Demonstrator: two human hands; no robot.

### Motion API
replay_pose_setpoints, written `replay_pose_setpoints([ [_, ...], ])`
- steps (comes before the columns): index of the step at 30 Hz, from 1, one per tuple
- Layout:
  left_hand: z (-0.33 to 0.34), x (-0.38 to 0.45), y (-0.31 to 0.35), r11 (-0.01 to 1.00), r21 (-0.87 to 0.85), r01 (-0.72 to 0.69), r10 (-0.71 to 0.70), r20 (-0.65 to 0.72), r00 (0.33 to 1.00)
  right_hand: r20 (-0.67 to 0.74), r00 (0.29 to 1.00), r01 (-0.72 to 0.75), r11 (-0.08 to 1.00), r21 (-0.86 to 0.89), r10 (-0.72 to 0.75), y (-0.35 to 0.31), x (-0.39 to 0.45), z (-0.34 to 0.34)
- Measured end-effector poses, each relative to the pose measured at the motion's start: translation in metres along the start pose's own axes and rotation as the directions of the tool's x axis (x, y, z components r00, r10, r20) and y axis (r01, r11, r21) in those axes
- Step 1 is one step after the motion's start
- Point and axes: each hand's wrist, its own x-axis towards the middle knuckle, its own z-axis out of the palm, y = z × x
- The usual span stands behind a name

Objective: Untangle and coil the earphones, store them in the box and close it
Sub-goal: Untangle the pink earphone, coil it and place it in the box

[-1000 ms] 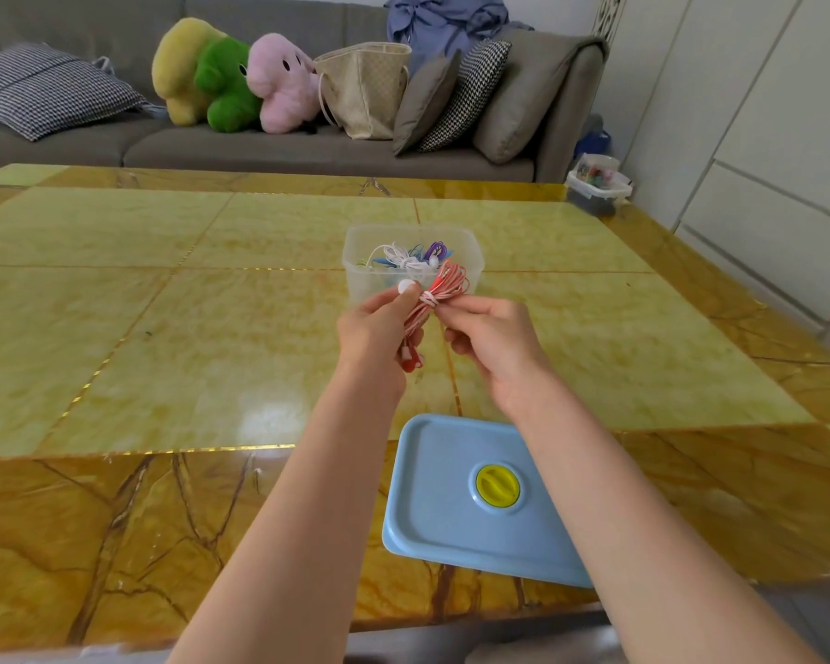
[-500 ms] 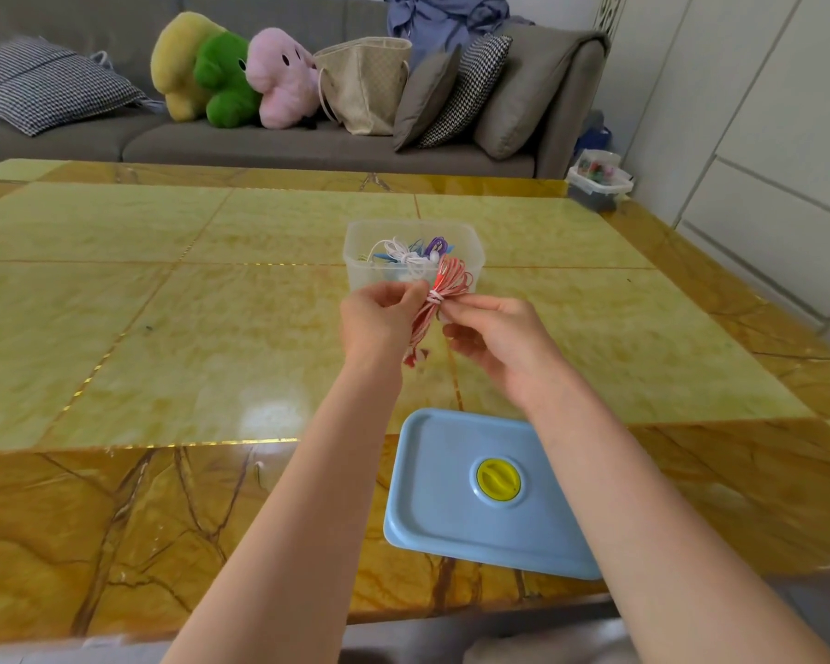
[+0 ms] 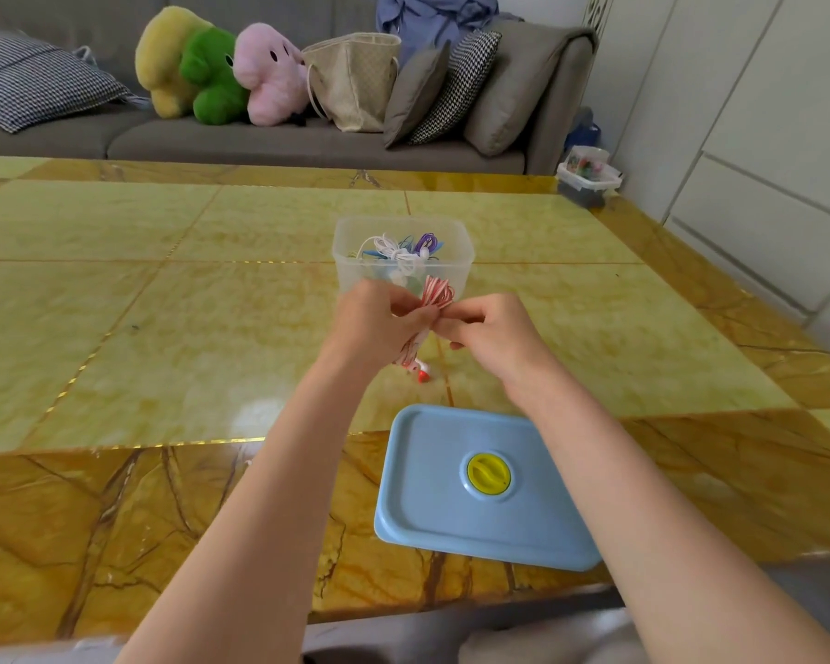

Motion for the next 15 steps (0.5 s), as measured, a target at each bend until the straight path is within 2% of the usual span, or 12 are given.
replay_pose_setpoints([
  [2,-0.001,0.001,0.000,0.999,0.044,-0.006,0.005,0.044,0.999,0.006,1.000,0.010,1.000,-0.014,-0.010,0.001,0.000,-0.002],
  [4,0.004,0.001,0.001,0.998,0.060,0.019,-0.021,0.045,0.999,0.005,0.997,-0.083,0.984,0.159,0.083,0.001,-0.001,-0.003],
  [6,0.011,0.000,0.000,0.996,0.004,0.087,-0.087,0.022,0.996,0.019,0.981,-0.186,0.912,0.367,0.192,0.000,-0.002,-0.004],
  [9,0.016,0.001,-0.003,0.969,-0.174,0.175,-0.173,0.023,0.985,0.060,0.968,-0.240,0.820,0.520,0.245,0.000,0.000,-0.003],
  [12,0.013,0.001,-0.003,0.928,-0.302,0.220,-0.216,0.047,0.975,0.094,0.964,-0.254,0.772,0.582,0.247,-0.002,0.001,-0.001],
  [15,0.011,0.001,-0.004,0.900,-0.360,0.244,-0.232,0.079,0.970,0.078,0.971,-0.230,0.782,0.580,0.227,-0.001,0.001,0.000],
])
